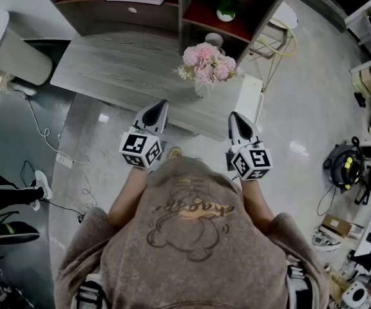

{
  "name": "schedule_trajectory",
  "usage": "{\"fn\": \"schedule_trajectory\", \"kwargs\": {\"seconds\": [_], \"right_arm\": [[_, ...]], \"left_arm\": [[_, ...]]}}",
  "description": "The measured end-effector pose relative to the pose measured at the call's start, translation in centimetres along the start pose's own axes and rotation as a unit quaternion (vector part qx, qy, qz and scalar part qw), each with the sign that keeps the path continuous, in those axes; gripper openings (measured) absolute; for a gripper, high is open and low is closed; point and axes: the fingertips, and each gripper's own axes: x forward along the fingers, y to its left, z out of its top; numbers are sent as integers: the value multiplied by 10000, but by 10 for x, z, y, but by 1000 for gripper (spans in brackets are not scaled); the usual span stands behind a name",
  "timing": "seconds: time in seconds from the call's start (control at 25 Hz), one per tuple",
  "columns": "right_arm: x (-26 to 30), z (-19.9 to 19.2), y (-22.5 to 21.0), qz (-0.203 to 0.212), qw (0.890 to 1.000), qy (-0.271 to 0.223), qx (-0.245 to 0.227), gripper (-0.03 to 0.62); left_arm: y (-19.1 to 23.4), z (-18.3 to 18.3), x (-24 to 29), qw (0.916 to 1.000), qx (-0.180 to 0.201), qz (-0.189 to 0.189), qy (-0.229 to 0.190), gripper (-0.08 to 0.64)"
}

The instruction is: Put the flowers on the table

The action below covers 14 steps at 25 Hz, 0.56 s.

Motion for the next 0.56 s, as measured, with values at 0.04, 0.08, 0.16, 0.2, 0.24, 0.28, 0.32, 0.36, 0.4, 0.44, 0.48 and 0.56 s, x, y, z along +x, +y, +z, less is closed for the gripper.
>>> {"fn": "schedule_trajectory", "kwargs": {"seconds": [0.04, 0.08, 0.16, 0.2, 0.24, 0.28, 0.32, 0.36, 0.4, 0.44, 0.48, 0.56], "right_arm": [[0, 0, -1, -4, 10000, -1, 4, -15], [1, 0, -1, -6, 10000, -2, 9, -15], [2, 0, -2, -8, 10000, 2, 12, -15], [3, 0, -3, -9, 10000, 7, 12, -15], [3, -1, -3, -9, 10000, 12, 13, -15], [4, -1, -4, -9, 10000, 14, 17, -15], [4, -1, -4, -10, 10000, 14, 20, -15], [4, -1, -5, -10, 10000, 14, 23, -15], [4, 0, -5, -9, 10000, 14, 23, -15], [3, 0, -6, -8, 10000, 13, 22, -15], [3, 0, -6, -8, 10000, 13, 22, -15], [3, 0, -6, -9, 10000, 14, 22, -15]], "left_arm": [[0, 0, 1, 10000, -2, -5, 2, 17], [0, 0, 1, 10000, -4, -9, 2, 17], [0, 0, 3, 10000, -14, -14, 1, 17], [0, 0, 4, 10000, -15, -17, 4, 17], [0, 0, 5, 10000, -14, -19, 9, 17], [0, 0, 6, 10000, -12, -23, 13, 17], [0, 0, 6, 10000, -11, -28, 15, 17], [-1, 0, 7, 10000, -11, -35, 13, 17], [-2, 0, 7, 10000, -11, -41, 13, 17], [-2, -1, 7, 10000, -15, -47, 15, 17], [-3, -1, 8, 10000, -22, -52, 20, 17], [-4, -2, 8, 10000, -37, -60, 35, 17]]}}
